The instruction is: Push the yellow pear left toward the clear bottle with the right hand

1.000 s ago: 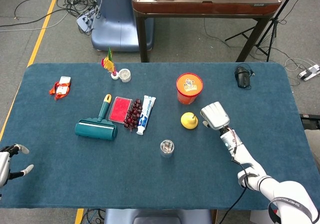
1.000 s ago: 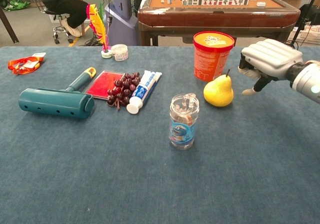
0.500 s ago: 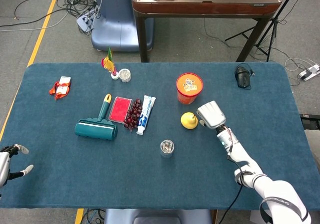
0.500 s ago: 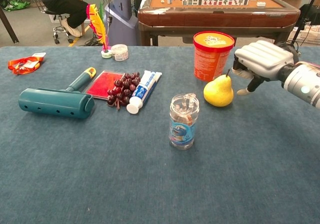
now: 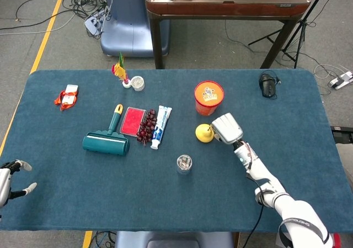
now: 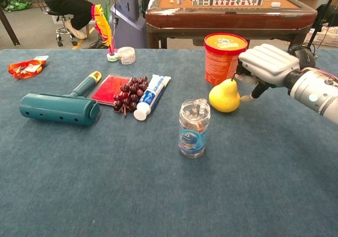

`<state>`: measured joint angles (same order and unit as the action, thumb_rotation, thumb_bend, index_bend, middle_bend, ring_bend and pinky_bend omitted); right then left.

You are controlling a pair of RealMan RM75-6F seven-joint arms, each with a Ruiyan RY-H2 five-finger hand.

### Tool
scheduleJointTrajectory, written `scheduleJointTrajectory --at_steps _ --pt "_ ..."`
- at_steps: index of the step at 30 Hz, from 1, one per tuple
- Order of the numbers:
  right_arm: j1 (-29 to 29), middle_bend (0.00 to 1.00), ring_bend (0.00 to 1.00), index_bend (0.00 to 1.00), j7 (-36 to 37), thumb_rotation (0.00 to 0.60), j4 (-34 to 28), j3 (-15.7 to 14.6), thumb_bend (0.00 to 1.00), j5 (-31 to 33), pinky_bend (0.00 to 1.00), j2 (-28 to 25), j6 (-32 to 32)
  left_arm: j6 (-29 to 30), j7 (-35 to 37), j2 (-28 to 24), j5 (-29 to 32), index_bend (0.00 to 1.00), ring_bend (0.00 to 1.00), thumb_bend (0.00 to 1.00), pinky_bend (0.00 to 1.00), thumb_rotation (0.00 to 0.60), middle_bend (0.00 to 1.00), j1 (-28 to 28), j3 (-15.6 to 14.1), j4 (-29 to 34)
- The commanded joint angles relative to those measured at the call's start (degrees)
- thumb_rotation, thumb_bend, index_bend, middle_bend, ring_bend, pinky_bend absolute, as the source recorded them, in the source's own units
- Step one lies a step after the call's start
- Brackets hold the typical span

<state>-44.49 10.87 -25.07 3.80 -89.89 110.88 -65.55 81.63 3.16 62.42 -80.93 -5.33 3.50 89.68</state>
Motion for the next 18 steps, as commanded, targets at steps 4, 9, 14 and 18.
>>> scheduleJointTrajectory --at_steps 4,9,14,18 --pt "-0.77 1.00 1.00 1.00 0.41 0.600 0.54 -0.34 0.00 -0.58 1.00 0.96 -0.65 0.00 0.11 -0.11 -0.03 0.49 0.43 0.09 0.59 0.600 0.45 0.02 -0.03 0.06" --pt "-1.68 1.00 1.00 1.00 0.62 0.600 0.95 -0.48 0.00 -0.92 1.00 1.94 -0.76 0.05 0.36 -0.24 0.02 0.49 0.43 0.09 0.59 0.600 0.45 0.08 0.01 0.12" --pt "-2.45 1.00 1.00 1.00 0.94 0.600 1.53 -0.45 0.00 -0.99 1.00 3.01 -0.73 0.05 0.61 -0.37 0.08 0.49 0.43 0.09 0.59 0.600 0.45 0.12 0.05 0.16" --pt "-2.97 1.00 1.00 1.00 1.16 0.600 1.75 -0.62 0.00 -1.24 1.00 3.93 -0.94 0.03 0.71 -0.44 0.03 0.49 0.43 0.09 0.59 0.600 0.45 0.13 0.01 0.17"
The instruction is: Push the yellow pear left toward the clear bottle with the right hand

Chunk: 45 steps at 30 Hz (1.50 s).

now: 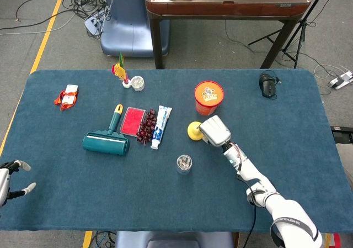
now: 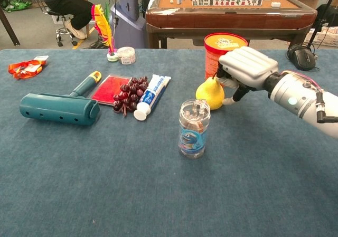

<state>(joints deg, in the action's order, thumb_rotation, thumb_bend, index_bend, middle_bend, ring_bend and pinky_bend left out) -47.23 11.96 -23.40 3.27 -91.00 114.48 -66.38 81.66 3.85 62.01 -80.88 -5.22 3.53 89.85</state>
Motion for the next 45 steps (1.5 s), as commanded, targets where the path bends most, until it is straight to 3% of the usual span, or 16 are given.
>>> scheduleJointTrajectory --at_steps 1,10,16,21,24,27,28,32,35,39,45 --pt "-0.38 1.00 1.00 1.00 0.07 0.600 0.10 -0.10 0.00 -0.18 1.00 0.51 -0.19 0.01 0.05 -0.03 -0.03 0.49 0.43 0.09 0.59 0.600 0.45 0.01 -0.02 0.01" --pt "-1.26 1.00 1.00 1.00 -0.02 0.600 -1.18 0.09 0.00 -0.38 1.00 1.52 -1.55 0.05 0.14 -0.21 0.02 0.49 0.43 0.09 0.59 0.600 0.45 0.04 0.05 0.06" --pt "0.75 1.00 1.00 1.00 -3.06 0.600 -6.28 -0.35 0.00 0.19 1.00 -1.69 -1.23 -0.26 -0.23 -0.18 0.28 0.49 0.43 0.09 0.59 0.600 0.45 -0.02 0.03 0.00" --pt "3.87 1.00 0.98 1.00 -10.39 0.600 -19.39 -0.41 0.00 1.87 1.00 -9.55 -0.55 -0.51 -1.11 -0.04 0.31 0.49 0.43 0.09 0.59 0.600 0.45 -0.12 -0.12 0.07" --pt "6.01 0.89 0.84 0.93 -17.42 0.600 -31.66 -0.20 0.00 3.98 0.98 -16.63 0.53 -0.53 -1.64 0.05 0.27 0.49 0.43 0.09 0.59 0.600 0.45 -0.19 -0.13 0.18" --pt "8.17 0.70 0.69 0.78 -24.50 0.600 -43.39 0.21 0.00 6.84 0.86 -23.41 1.07 -0.48 -1.92 0.16 0.23 0.49 0.43 0.09 0.59 0.600 0.45 -0.24 -0.12 0.26" --pt "9.13 0.64 0.64 0.73 -27.90 0.600 -48.06 0.44 0.00 8.26 0.78 -26.15 0.99 -0.45 -2.10 0.22 0.20 0.48 0.43 0.09 0.59 0.600 0.45 -0.26 -0.11 0.29" --pt "12.32 0.55 0.54 0.69 -36.18 0.600 -59.63 1.01 0.00 11.02 0.54 -32.99 -2.05 -0.20 -2.71 0.44 0.01 0.48 0.43 0.09 0.59 0.600 0.46 -0.34 -0.05 0.44" --pt "14.73 0.51 0.49 0.66 -39.07 0.600 -64.76 0.72 0.00 11.88 0.47 -36.37 -4.66 0.27 -2.99 0.66 -0.25 0.47 0.43 0.09 0.59 0.600 0.46 -0.29 0.02 0.42" --pt "18.99 0.45 0.43 0.60 -40.86 0.600 -71.12 -0.36 0.00 12.57 0.44 -41.39 -8.95 1.15 -3.21 0.72 -0.79 0.45 0.43 0.09 0.59 0.600 0.46 -0.13 0.09 0.64" --pt "26.26 0.42 0.40 0.55 -37.73 0.600 -73.19 -2.10 0.00 12.26 0.44 -44.82 -16.64 2.36 -3.94 0.56 -1.94 0.42 0.43 0.09 0.59 0.600 0.46 0.05 0.00 1.17"
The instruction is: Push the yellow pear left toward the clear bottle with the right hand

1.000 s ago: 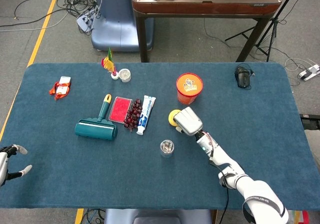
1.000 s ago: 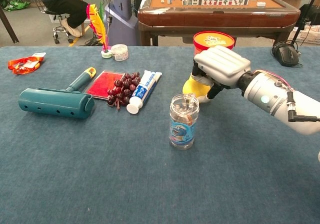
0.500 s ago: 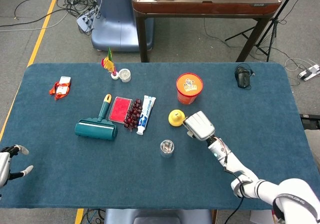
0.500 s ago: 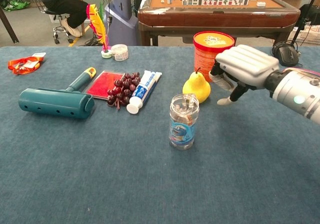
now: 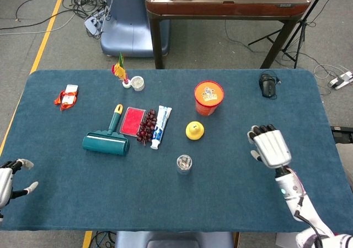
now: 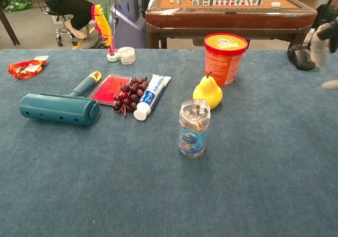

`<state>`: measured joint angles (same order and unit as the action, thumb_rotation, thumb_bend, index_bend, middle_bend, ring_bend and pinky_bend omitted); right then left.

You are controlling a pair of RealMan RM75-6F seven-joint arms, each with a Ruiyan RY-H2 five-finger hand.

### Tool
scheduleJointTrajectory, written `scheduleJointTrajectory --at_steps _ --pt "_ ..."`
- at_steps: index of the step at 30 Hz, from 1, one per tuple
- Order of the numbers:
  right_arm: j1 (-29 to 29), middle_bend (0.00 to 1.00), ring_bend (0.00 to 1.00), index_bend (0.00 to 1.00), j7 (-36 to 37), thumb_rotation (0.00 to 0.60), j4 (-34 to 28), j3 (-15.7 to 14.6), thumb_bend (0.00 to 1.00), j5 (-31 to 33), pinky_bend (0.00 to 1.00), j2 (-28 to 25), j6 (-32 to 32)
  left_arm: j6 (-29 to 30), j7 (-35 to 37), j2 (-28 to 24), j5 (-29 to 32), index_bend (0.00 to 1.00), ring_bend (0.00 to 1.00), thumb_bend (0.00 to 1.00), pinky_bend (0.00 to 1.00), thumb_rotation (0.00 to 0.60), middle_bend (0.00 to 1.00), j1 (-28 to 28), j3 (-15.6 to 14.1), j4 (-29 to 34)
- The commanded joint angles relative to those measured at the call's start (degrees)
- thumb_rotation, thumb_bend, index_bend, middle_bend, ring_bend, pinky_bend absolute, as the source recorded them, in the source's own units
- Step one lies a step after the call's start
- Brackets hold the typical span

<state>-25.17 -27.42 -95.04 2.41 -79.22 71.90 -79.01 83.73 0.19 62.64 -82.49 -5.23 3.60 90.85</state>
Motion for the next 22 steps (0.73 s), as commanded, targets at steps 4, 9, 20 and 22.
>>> scheduleJointTrajectory --at_steps 4,9,20,22 --pt "8.66 0.40 0.38 0.52 3.64 0.600 -1.83 -2.17 0.00 0.46 0.44 -3.54 -8.35 1.02 -1.31 -0.28 -1.25 0.39 0.43 0.09 0.59 0.600 0.46 0.17 -0.26 0.48" --pt "13.34 0.39 0.37 0.52 4.70 0.600 -3.47 -2.81 0.00 0.73 0.43 -5.16 -12.51 1.97 -3.19 -0.35 -1.57 0.37 0.31 0.09 0.56 0.600 0.32 0.40 -0.21 0.88" --pt "15.85 0.39 0.37 0.52 7.02 0.600 -5.17 -0.33 0.00 2.49 0.43 -8.04 -12.29 0.24 -4.43 -0.87 -0.45 0.40 0.29 0.09 0.53 0.600 0.30 0.01 -0.40 2.14" --pt "16.06 0.39 0.37 0.52 7.38 0.600 -5.02 -0.10 0.00 3.03 0.43 -8.20 -11.65 -0.13 -4.50 -0.78 -0.27 0.40 0.29 0.09 0.53 0.600 0.30 -0.08 -0.47 2.00"
